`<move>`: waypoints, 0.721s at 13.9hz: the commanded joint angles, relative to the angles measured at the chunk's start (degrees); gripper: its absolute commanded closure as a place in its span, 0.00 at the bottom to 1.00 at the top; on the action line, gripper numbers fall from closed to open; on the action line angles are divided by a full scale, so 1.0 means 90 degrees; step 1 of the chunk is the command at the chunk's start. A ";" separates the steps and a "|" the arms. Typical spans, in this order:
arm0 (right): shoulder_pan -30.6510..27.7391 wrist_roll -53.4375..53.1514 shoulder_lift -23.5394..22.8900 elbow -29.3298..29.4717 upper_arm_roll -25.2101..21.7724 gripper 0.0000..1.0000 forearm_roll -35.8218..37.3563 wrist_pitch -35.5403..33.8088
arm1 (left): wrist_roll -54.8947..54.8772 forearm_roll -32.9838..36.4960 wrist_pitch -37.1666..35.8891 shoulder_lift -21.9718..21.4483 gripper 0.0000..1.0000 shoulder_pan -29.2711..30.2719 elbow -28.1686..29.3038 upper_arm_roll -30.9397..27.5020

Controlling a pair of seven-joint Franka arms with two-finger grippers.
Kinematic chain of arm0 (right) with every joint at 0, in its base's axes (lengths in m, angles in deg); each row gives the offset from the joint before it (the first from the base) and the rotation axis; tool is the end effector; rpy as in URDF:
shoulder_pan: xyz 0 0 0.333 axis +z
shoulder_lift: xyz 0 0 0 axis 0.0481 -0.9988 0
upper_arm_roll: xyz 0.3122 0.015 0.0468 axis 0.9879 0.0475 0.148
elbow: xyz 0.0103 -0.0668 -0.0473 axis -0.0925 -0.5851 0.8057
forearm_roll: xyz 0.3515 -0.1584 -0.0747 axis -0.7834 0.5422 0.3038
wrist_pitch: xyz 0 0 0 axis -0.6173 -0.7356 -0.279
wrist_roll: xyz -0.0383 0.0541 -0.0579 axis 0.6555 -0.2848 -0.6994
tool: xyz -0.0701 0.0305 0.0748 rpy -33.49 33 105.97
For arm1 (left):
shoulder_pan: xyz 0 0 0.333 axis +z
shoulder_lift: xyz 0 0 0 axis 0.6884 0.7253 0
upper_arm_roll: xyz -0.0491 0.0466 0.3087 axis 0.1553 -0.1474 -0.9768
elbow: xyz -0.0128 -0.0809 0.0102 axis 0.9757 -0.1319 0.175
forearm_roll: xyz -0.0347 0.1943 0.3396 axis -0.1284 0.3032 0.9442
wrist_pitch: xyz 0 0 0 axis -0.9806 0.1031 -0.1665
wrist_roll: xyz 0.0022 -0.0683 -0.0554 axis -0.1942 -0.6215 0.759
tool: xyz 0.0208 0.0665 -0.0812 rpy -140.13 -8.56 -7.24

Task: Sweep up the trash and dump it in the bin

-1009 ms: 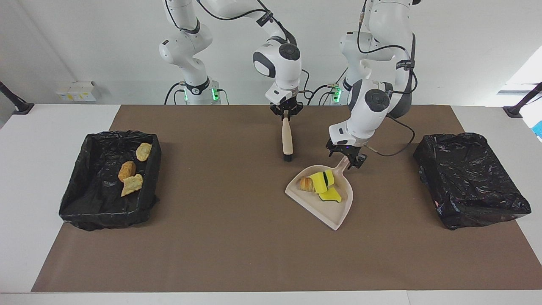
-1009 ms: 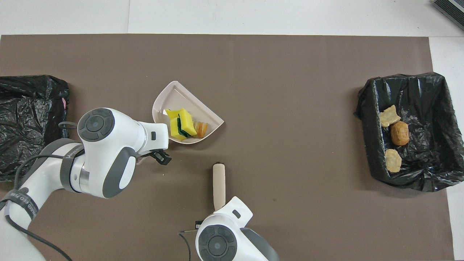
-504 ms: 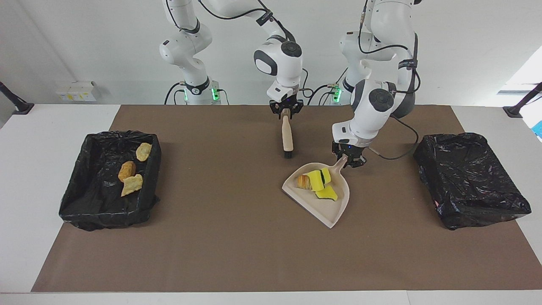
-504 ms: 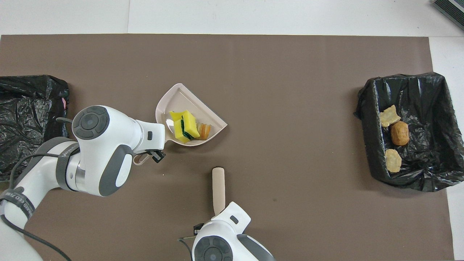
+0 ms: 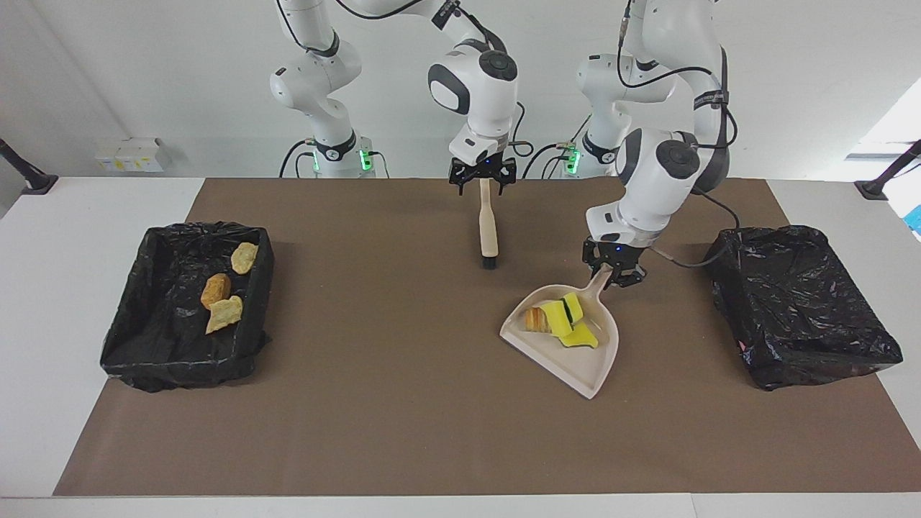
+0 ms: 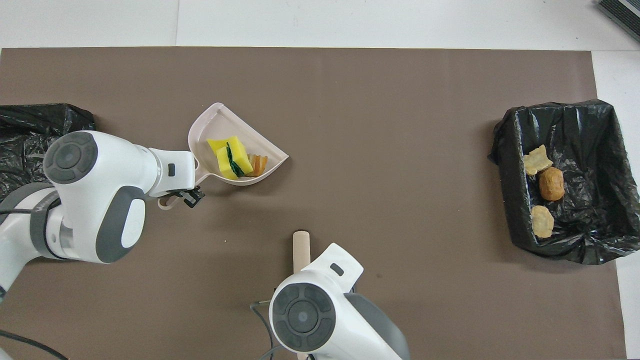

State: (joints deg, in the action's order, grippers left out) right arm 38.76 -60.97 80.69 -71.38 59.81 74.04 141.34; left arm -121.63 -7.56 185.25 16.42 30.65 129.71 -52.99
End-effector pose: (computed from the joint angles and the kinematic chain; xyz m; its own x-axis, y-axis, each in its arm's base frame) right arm 0.3728 0.3976 0.4303 0.9967 0.0486 -0.0650 0.0516 -0.9977 0.0444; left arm 0.5446 -0.1457 0.3929 0.7111 -0.6948 0.1078 -0.7010 -0.7125 0.0319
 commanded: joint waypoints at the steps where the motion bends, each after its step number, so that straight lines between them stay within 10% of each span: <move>1: -0.0636 0.0875 0.0147 0.0572 0.0031 0.00 0.0012 -0.0730 | -0.0349 0.0002 -0.0125 -0.0372 1.00 0.0508 -0.0043 0.0030; 10: -0.2755 0.3882 0.0245 0.1775 0.0002 0.00 -0.0085 -0.2052 | -0.0956 -0.0056 -0.0497 -0.0617 1.00 0.1143 -0.0151 0.0020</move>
State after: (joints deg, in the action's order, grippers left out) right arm 18.03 -32.06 82.61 -56.81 59.23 73.85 124.45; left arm -128.45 -7.56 181.67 12.73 38.62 128.39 -53.31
